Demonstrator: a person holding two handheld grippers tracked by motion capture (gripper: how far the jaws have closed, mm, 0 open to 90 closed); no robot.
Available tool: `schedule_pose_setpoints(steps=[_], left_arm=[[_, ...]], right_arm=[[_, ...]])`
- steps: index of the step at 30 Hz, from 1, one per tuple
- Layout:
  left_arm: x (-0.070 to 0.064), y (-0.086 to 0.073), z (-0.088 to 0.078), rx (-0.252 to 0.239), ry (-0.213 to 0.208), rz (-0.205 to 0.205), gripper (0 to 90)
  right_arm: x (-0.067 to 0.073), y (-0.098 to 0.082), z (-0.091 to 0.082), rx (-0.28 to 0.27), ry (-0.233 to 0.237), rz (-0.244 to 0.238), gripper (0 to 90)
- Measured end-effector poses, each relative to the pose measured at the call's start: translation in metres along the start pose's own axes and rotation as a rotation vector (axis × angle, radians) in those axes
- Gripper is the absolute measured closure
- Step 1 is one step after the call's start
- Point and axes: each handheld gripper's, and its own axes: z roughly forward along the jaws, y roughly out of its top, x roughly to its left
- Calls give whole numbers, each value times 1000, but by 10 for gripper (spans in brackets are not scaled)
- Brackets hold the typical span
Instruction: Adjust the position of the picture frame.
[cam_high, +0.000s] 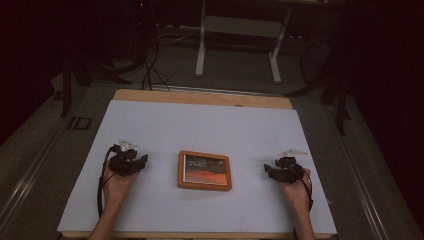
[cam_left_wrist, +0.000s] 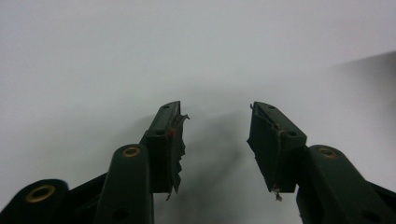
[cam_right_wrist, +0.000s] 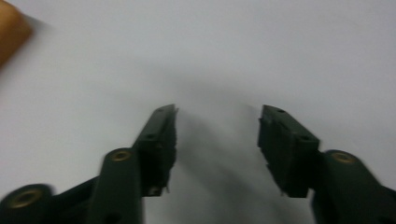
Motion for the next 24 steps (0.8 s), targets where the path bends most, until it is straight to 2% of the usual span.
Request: schedule_pose_setpoints(steps=[1,2,3,4,5,7,12,15,17,24], left_arm=[[0,0,-2,-5,-26,-7,574],[0,0,-3,-12,-45,-8,574],[-2,0,-6,-28,-90,-16,575],[-2,0,-6,-28,-90,-16,575],[-5,1,-11,-52,-114,-1,575],[-11,3,-19,-80,-121,25,597],[-19,4,-30,-128,-156,54,644],[-23,3,-34,-143,-166,83,672],[-27,3,-36,-148,-174,101,685],[-45,2,-38,-143,-237,146,695]], right_arm=[[4,2,-3,-25,20,-10,514],[4,2,-3,-25,20,-10,514],[6,3,-5,-44,35,-18,520],[6,3,-5,-44,35,-18,520],[7,4,-5,-48,41,-20,521],[11,6,-6,-60,57,-30,521],[17,10,2,-71,97,-46,539],[23,14,6,-77,109,-66,558],[27,16,7,-84,126,-62,574],[38,24,10,-91,156,-77,590]])
